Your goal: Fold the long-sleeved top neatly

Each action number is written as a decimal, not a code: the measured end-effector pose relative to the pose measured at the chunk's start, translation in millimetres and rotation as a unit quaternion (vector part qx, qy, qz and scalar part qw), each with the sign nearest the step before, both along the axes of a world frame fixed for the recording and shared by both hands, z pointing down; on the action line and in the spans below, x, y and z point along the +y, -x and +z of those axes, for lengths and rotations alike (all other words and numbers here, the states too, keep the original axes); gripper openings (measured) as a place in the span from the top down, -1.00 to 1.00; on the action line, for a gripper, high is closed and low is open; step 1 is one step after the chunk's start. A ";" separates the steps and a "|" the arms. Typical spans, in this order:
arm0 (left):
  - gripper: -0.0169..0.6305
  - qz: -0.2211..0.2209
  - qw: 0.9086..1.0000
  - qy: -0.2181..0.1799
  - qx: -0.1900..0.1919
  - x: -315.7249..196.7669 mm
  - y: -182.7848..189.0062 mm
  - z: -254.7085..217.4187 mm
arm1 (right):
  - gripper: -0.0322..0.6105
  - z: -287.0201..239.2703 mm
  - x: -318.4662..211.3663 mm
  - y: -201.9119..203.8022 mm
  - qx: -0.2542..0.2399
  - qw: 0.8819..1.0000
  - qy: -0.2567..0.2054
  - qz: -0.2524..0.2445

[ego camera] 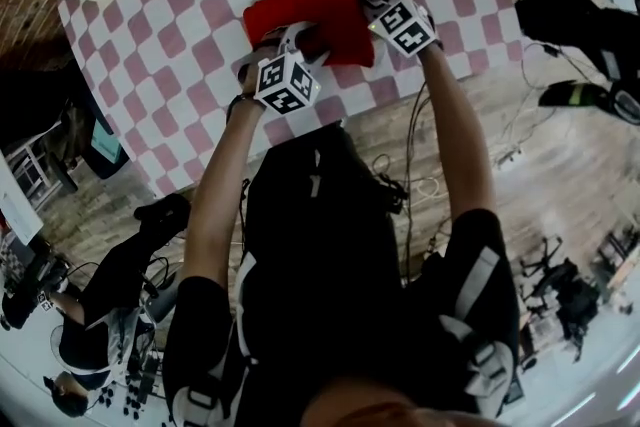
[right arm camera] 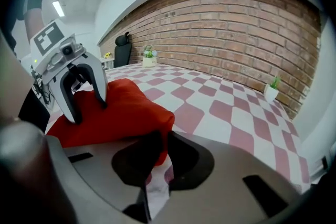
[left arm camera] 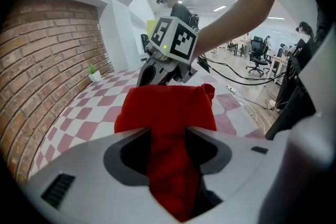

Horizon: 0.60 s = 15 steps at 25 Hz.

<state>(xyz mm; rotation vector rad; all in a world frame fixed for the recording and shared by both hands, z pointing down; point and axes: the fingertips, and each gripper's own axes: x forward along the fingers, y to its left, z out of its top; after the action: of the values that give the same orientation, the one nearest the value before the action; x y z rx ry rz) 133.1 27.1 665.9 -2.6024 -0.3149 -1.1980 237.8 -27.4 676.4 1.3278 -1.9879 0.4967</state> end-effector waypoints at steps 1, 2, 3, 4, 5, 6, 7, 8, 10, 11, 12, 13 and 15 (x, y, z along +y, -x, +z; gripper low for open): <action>0.36 0.000 1.000 0.002 0.002 0.1 -1.3 0.5 | 0.76 3.2 -2.2 -3.5 -0.002 1.000 0.007 0.006; 0.36 -0.001 1.000 0.005 0.005 0.7 -2.5 0.9 | 0.77 7.1 -4.4 -7.5 -0.005 1.000 0.015 0.013; 0.36 -0.002 1.000 0.008 0.008 1.5 -3.6 1.9 | 0.77 11.1 -6.8 -11.5 -0.009 0.999 0.023 0.021; 0.36 -0.003 1.000 0.010 0.011 2.3 -4.7 3.3 | 0.76 14.8 -9.4 -14.8 -0.015 0.999 0.031 0.028; 0.36 -0.004 1.000 0.011 0.012 2.8 -5.8 4.8 | 0.76 17.8 -12.0 -17.4 -0.021 0.999 0.038 0.032; 0.36 -0.004 1.000 0.010 0.013 3.0 -6.7 6.0 | 0.76 20.1 -14.3 -19.4 -0.026 0.998 0.043 0.035; 0.36 -0.003 1.000 0.009 0.013 3.0 -7.4 6.9 | 0.76 21.4 -16.1 -20.7 -0.030 0.998 0.045 0.036; 0.36 -0.002 1.000 0.007 0.012 2.9 -7.8 7.6 | 0.76 22.2 -17.1 -21.4 -0.035 0.998 0.046 0.036; 0.36 -0.003 1.000 0.004 0.010 3.0 -7.9 9.1 | 0.76 22.3 -17.4 -21.3 -0.040 0.997 0.045 0.037; 0.36 -0.004 1.000 0.003 0.008 2.9 -7.7 9.9 | 0.76 21.9 -17.2 -20.9 -0.039 0.998 0.044 0.039; 0.36 -0.005 1.000 0.002 0.008 2.4 -7.6 10.2 | 0.76 21.2 -17.0 -20.7 -0.036 0.998 0.042 0.041; 0.35 -0.008 1.000 -0.001 0.009 1.7 -7.5 9.7 | 0.75 20.4 -16.7 -20.9 -0.032 0.998 0.042 0.045; 0.34 -0.013 1.000 -0.007 0.016 0.3 -6.6 5.3 | 0.64 17.1 -14.5 -22.7 -0.021 0.997 0.047 0.053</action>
<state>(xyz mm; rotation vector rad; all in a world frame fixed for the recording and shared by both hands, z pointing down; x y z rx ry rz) 139.7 27.4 671.3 -2.6179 -0.2650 -1.1623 260.6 -41.8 693.5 1.3804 -1.9101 0.6642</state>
